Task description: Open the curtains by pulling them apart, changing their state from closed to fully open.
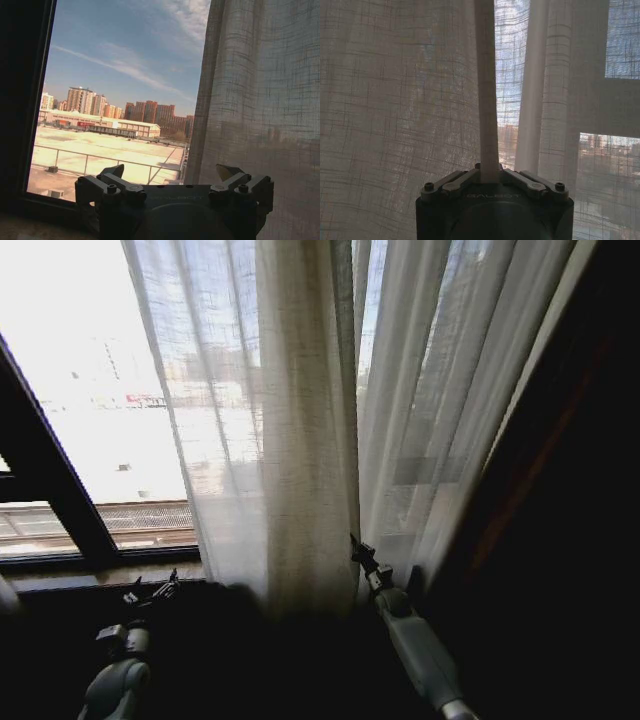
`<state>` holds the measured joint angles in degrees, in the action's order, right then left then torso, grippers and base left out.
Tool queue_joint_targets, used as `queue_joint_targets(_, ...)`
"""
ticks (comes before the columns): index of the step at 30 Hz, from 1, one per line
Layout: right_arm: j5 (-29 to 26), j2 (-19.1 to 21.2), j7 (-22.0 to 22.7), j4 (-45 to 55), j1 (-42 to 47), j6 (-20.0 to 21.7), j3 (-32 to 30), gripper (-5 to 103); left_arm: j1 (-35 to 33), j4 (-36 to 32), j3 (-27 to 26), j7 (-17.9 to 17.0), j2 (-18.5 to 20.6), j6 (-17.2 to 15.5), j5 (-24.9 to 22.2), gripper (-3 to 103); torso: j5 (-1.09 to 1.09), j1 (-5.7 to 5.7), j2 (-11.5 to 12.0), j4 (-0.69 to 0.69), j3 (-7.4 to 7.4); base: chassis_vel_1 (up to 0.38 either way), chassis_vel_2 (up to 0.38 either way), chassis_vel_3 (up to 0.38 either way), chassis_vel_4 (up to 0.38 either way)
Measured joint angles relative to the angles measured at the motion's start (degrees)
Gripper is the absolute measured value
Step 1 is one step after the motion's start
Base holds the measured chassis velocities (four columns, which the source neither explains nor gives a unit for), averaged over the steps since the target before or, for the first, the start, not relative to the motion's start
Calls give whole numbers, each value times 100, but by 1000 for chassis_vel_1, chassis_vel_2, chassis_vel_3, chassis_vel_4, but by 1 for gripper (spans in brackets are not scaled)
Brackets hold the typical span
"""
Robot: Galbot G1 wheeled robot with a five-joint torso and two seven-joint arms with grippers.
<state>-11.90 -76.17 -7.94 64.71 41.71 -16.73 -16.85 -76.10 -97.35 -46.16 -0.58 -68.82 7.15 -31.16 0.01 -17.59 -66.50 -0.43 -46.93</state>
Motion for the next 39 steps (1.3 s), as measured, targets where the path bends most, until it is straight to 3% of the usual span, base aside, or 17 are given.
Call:
queue_joint_targets(12,49,-5,-72,-64,-25,-158,4,0,0,-1,1,2,-1,0,0,100,2,1,0,-4,0,-286,-272,280,283)
queue_joint_targets(19,107,-70,-107,-203,-112,-205,35,0,0,0,-2,0,1,0,0,100,-7,0,0,6,0,5,9,-4,-11)
queue_joint_targets(29,251,-75,-16,-574,-354,-254,-39,0,0,0,-3,0,1,0,0,100,1,0,0,-3,0,21,25,-15,-22)
queue_joint_targets(34,210,-57,139,-566,-372,-283,-42,0,0,0,-2,0,1,0,0,100,-1,0,0,0,0,0,0,0,0)
queue_joint_targets(39,228,-59,-43,-537,-358,-282,-82,0,0,0,-1,-1,1,0,0,100,-1,0,0,1,0,0,0,0,0)
